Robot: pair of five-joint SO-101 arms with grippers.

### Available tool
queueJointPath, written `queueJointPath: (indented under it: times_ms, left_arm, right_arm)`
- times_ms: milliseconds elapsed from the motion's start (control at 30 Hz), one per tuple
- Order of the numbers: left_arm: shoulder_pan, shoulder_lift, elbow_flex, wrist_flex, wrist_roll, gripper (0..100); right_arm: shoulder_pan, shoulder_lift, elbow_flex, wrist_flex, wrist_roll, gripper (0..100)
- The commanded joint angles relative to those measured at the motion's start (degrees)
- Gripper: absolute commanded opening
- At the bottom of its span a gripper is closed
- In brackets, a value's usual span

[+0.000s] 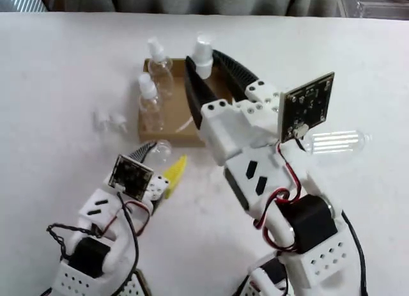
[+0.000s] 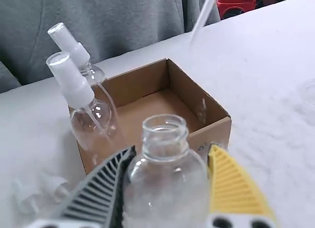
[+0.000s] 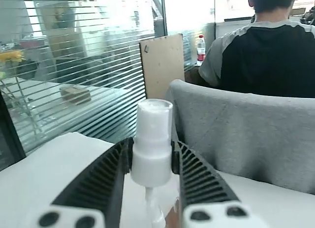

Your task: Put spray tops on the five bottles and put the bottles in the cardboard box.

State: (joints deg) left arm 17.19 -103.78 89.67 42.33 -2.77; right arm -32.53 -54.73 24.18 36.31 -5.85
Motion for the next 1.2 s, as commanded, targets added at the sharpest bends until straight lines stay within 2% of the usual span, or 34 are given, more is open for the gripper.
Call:
queueJointPath:
  times_ms: [0, 267, 533, 1167]
  left_arm:
    - [-1.98, -0.75, -4.04, -0.44, 4.57, 2]
    - [-2.24, -0.75, -3.69, -0.53, 4.92, 2]
    - [-2.24, -0.75, -3.69, -0.26, 4.84, 2]
    - [-2.24, -0.75, -3.6, -0.18, 4.48, 2]
  right_arm:
    - [-2.33, -1.19, -2.46, -0.84, -0.53, 1.5]
    - [-7.6, -0.48, -1.32, -2.15, -0.35, 1.5]
    - [-7.43, -0.22, 6.42, -11.47, 0.18, 1.5]
    - [-5.85, 3.74, 7.38, -11.21, 0.18, 1.5]
